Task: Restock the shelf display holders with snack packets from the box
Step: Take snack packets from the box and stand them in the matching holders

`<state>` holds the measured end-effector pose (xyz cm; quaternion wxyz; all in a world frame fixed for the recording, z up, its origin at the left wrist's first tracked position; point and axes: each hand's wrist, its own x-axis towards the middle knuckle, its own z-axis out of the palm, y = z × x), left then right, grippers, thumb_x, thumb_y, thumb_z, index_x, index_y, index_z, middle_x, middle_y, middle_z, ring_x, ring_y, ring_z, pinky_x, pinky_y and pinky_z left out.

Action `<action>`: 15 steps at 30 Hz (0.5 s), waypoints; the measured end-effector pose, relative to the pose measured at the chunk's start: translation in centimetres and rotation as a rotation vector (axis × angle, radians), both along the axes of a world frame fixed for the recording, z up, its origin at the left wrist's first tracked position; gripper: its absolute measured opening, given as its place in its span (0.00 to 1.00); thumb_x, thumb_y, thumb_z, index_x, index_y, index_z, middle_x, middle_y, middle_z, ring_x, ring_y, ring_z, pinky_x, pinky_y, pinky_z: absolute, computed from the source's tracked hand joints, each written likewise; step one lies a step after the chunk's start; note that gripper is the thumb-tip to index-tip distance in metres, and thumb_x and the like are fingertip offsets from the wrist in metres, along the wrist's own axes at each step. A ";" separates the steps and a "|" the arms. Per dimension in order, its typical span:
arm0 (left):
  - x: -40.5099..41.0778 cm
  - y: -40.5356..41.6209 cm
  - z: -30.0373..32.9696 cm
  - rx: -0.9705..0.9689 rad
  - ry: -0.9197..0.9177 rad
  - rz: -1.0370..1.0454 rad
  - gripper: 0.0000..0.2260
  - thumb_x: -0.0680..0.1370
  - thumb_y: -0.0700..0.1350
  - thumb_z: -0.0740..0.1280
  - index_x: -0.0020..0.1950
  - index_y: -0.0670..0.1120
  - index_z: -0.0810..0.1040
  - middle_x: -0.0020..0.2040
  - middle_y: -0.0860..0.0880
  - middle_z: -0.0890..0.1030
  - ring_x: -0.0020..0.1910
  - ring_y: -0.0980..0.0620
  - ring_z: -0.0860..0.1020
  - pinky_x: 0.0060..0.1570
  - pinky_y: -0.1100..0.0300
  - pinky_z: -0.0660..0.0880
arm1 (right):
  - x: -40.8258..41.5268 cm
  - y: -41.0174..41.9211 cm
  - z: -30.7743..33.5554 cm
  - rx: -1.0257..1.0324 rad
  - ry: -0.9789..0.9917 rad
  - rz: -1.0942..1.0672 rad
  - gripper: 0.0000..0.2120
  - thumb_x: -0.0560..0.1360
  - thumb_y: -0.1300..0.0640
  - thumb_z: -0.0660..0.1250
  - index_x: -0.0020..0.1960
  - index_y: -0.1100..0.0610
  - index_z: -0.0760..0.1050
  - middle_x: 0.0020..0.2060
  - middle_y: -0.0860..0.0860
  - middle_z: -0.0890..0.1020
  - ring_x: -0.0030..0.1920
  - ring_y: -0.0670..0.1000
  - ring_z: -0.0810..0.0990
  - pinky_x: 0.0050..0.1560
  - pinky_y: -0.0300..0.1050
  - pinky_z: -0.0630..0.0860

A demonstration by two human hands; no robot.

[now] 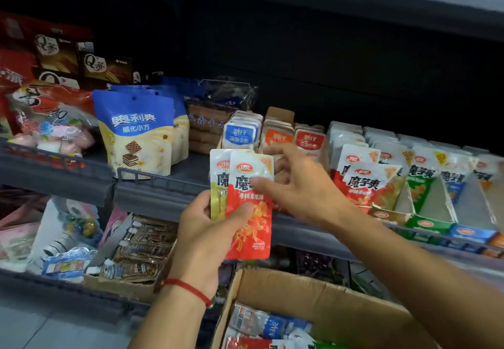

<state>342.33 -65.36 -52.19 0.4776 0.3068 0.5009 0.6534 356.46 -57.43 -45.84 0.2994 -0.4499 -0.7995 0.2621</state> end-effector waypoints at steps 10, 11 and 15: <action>7.0 0.0 -1.6 0.019 0.114 -0.172 0.07 0.80 0.41 0.69 0.55 0.50 0.83 0.51 0.48 0.88 0.52 0.47 0.86 0.57 0.46 0.79 | 14.2 -4.4 0.6 -0.017 0.296 -0.181 0.17 0.76 0.62 0.74 0.56 0.47 0.71 0.49 0.52 0.86 0.43 0.49 0.88 0.38 0.50 0.85; 7.2 0.1 -1.7 0.021 0.119 -0.158 0.07 0.80 0.40 0.69 0.55 0.50 0.83 0.50 0.48 0.88 0.51 0.47 0.86 0.55 0.48 0.79 | 15.2 -4.2 1.0 0.054 0.299 -0.208 0.16 0.76 0.61 0.74 0.54 0.47 0.71 0.48 0.51 0.86 0.43 0.48 0.87 0.37 0.46 0.84; 7.6 0.1 -1.8 0.014 0.102 -0.119 0.07 0.80 0.40 0.69 0.54 0.50 0.83 0.47 0.47 0.88 0.46 0.49 0.86 0.46 0.54 0.79 | 16.9 -3.4 2.8 0.255 0.302 -0.280 0.11 0.78 0.58 0.72 0.50 0.48 0.70 0.43 0.48 0.85 0.41 0.42 0.86 0.34 0.35 0.79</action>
